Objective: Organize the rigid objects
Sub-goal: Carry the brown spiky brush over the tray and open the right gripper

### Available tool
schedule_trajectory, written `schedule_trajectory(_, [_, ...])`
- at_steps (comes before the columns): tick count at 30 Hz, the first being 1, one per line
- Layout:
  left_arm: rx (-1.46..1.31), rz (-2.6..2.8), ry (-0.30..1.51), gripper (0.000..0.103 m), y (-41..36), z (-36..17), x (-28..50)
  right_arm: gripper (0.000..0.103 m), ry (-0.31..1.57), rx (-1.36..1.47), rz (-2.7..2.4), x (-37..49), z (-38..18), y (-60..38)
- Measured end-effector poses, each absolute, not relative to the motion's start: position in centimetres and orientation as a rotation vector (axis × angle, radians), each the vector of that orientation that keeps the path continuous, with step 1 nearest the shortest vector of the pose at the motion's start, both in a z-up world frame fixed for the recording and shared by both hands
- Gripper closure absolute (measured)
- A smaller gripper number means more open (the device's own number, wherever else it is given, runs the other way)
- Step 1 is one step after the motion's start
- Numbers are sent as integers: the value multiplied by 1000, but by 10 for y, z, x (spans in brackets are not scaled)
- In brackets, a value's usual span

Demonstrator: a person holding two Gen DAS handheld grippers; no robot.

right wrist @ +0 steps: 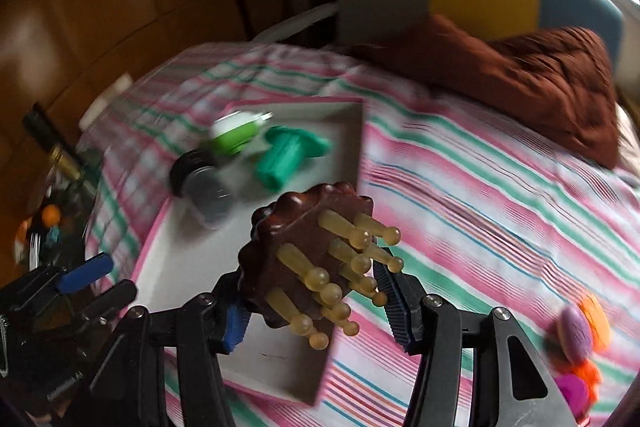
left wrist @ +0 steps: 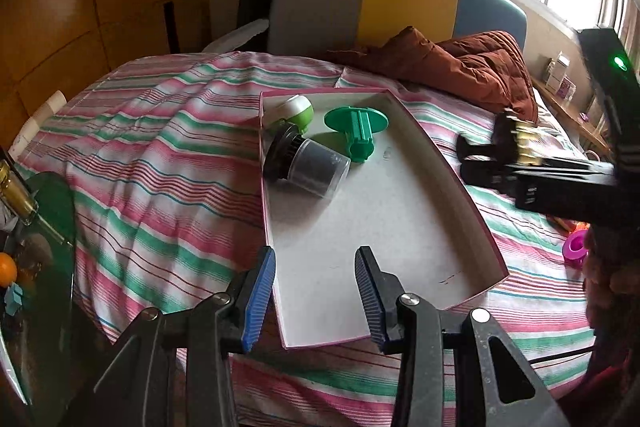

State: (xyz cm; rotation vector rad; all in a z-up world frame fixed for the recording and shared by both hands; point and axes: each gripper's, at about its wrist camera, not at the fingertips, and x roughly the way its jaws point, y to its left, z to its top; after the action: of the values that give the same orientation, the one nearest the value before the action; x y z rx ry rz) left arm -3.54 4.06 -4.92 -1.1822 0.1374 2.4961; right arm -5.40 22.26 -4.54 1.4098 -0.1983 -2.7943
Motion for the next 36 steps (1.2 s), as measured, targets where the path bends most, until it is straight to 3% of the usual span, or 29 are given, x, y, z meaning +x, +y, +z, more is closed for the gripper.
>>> schedule_trajectory(15, [-1218,2506,131,62,33,-57,-39,44,-193,1629,-2715,-145,-104,208])
schedule_trajectory(21, [-1225,2503,119,62,31,-57,-39,41,-211,1591,-2728,-134,-94,213])
schedule_trajectory(22, [-1225,2502,121,62,32,-57,-39,34,-212,1582,-2734,-131,-92,213])
schedule_trajectory(24, [-1216,2504,124,62,33,-55,-37,28,-209,1556,-2753,-125,-84,214])
schedule_trajectory(36, [-1192,2495,163,62,41,-51,-28,25,-324,1389,-2901,-53,-47,237])
